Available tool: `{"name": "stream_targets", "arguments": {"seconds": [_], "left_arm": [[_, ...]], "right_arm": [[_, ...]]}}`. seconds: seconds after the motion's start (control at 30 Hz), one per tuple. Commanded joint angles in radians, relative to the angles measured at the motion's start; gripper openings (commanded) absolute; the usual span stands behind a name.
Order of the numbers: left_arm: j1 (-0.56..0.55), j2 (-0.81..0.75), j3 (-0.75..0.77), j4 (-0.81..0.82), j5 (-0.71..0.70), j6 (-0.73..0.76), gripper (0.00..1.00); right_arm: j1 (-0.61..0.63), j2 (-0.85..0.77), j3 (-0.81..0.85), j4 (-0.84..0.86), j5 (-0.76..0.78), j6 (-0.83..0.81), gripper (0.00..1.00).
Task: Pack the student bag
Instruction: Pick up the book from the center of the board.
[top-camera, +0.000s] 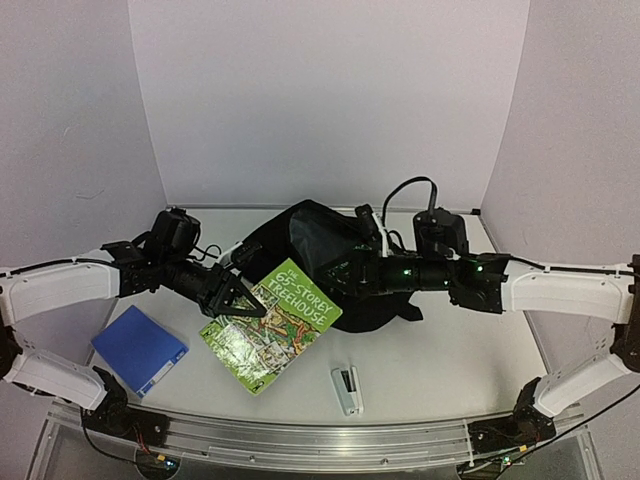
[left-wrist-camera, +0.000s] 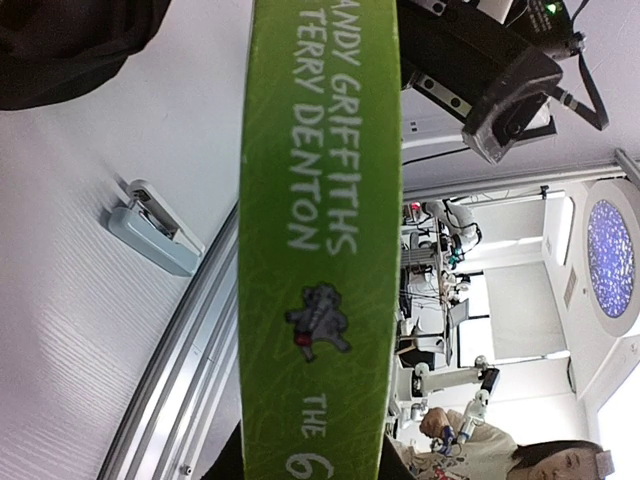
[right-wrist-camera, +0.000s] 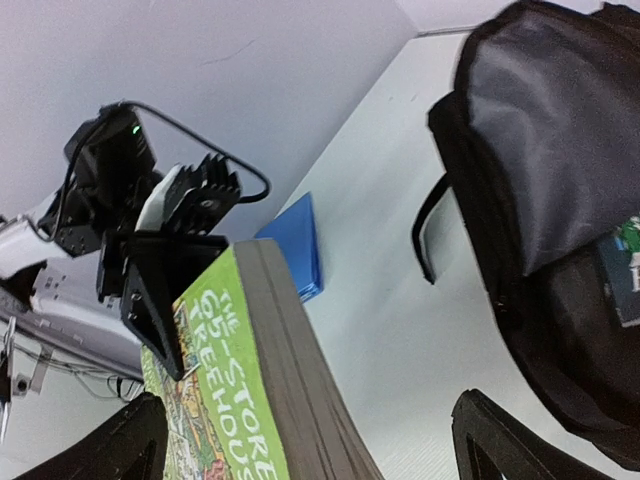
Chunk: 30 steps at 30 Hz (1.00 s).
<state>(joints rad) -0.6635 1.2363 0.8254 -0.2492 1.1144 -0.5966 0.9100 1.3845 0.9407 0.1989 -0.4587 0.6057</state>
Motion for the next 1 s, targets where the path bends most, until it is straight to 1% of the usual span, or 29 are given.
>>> {"name": "stream_targets", "arguments": {"seconds": [0.0, 0.1, 0.23, 0.4, 0.5, 0.53, 0.67, 0.7, 0.77, 0.8, 0.93, 0.97], "left_arm": [[-0.028, -0.001, 0.085, -0.043, 0.104, 0.059, 0.0], [-0.044, 0.011, 0.107, -0.048, 0.132, 0.06, 0.0], [-0.056, 0.007, 0.135, -0.063, 0.165, 0.07, 0.0], [-0.057, 0.012, 0.167, -0.118, 0.183, 0.114, 0.0], [-0.057, 0.027, 0.175, -0.123, 0.193, 0.127, 0.0], [-0.057, 0.033, 0.177, -0.124, 0.196, 0.132, 0.0], [-0.057, 0.046, 0.183, -0.136, 0.205, 0.144, 0.0], [-0.057, 0.046, 0.185, -0.141, 0.205, 0.148, 0.0], [-0.057, 0.043, 0.186, -0.152, 0.201, 0.153, 0.0], [-0.057, 0.041, 0.187, -0.156, 0.199, 0.157, 0.0], [-0.057, 0.041, 0.195, -0.181, 0.162, 0.177, 0.0], [-0.058, 0.044, 0.198, -0.187, 0.153, 0.182, 0.01]], "right_arm": [[0.004, 0.052, 0.086, -0.104, -0.241, -0.109, 0.98], [0.005, 0.094, 0.111, -0.105, -0.331, -0.116, 0.98], [0.006, 0.123, 0.126, -0.106, -0.381, -0.12, 0.98], [0.005, 0.14, 0.151, -0.096, -0.463, -0.108, 0.98], [0.005, 0.146, 0.16, -0.07, -0.512, -0.09, 0.93], [0.006, 0.148, 0.161, -0.054, -0.53, -0.079, 0.89], [0.006, 0.147, 0.151, 0.027, -0.554, -0.013, 0.65], [0.005, 0.146, 0.146, 0.047, -0.559, 0.002, 0.61], [0.006, 0.146, 0.139, 0.089, -0.558, 0.032, 0.45], [0.006, 0.148, 0.137, 0.108, -0.557, 0.046, 0.38], [0.006, 0.155, 0.135, 0.149, -0.538, 0.081, 0.03], [0.005, 0.154, 0.133, 0.151, -0.524, 0.086, 0.0]]}}
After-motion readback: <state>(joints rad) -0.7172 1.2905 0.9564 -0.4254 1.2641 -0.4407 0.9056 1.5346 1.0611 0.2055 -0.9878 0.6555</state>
